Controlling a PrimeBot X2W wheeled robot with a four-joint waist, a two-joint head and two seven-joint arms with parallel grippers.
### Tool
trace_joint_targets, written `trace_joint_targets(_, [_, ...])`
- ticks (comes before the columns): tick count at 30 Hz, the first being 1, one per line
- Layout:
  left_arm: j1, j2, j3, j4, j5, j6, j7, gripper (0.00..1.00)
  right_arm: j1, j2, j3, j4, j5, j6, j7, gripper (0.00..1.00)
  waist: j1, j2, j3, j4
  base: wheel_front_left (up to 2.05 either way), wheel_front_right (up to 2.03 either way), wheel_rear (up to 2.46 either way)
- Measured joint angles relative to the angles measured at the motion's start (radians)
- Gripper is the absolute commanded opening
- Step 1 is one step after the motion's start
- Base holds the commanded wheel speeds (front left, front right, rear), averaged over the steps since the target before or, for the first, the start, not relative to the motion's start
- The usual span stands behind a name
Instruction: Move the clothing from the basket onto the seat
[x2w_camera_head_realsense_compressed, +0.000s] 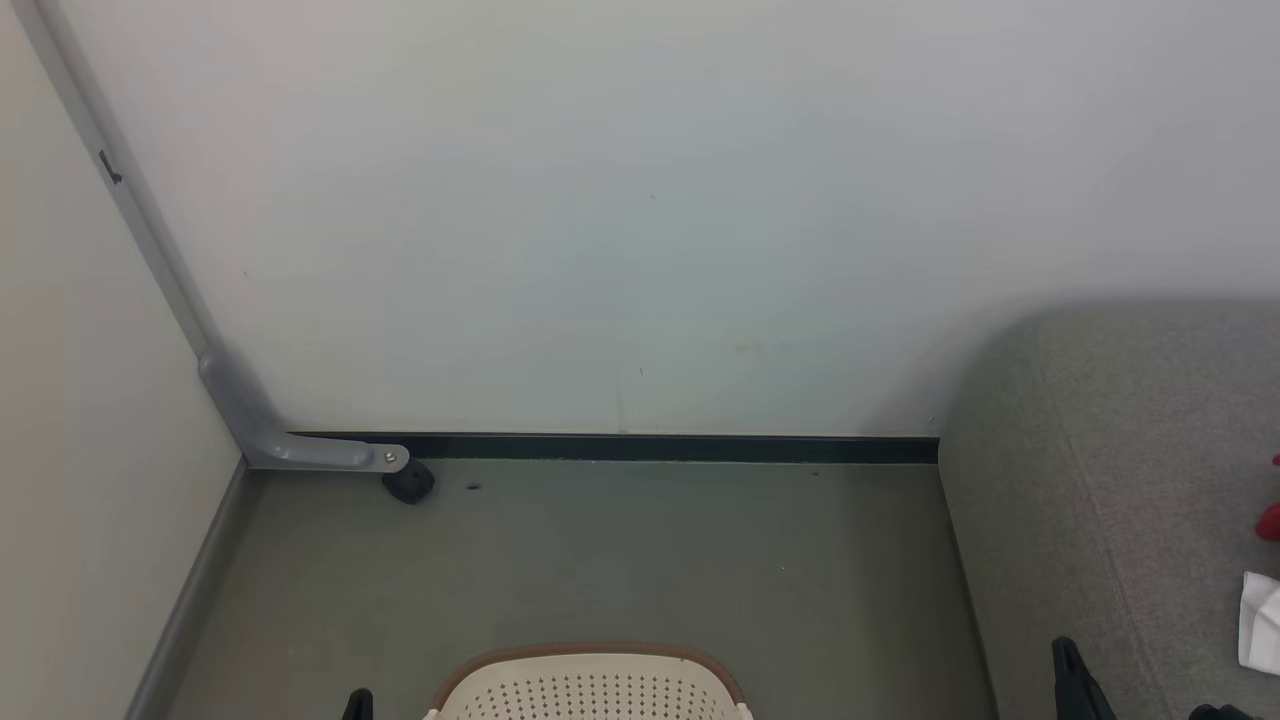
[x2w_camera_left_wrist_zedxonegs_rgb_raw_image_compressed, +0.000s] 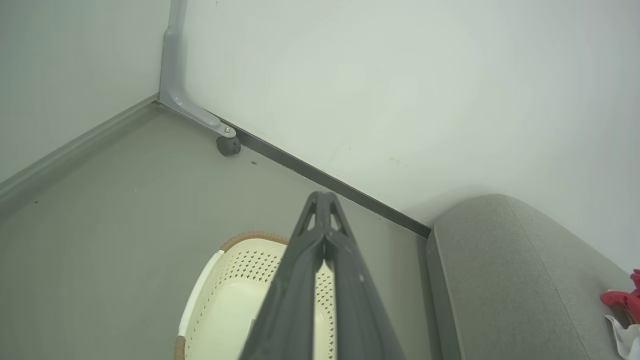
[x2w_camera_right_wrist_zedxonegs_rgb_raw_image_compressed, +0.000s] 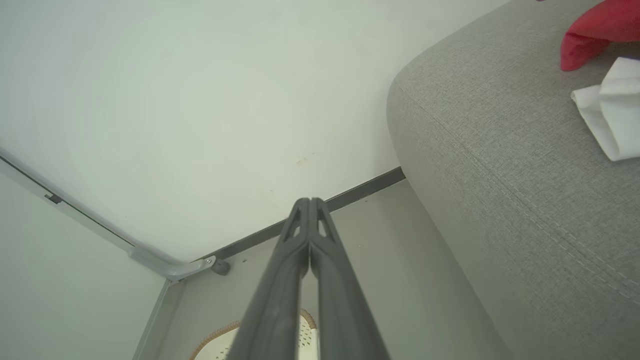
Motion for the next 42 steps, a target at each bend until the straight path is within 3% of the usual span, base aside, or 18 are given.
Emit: trace_joint_targets(42, [-0.060,-0.006,0.103,-0.021,-0.554,-0.029,0.155,0.00,-0.046,0.015,-0.094,-0.001,0.617,0.017,0.153,0.00,-0.0001,0.0000,0.013,-0.013,0.00,0.00,0.00])
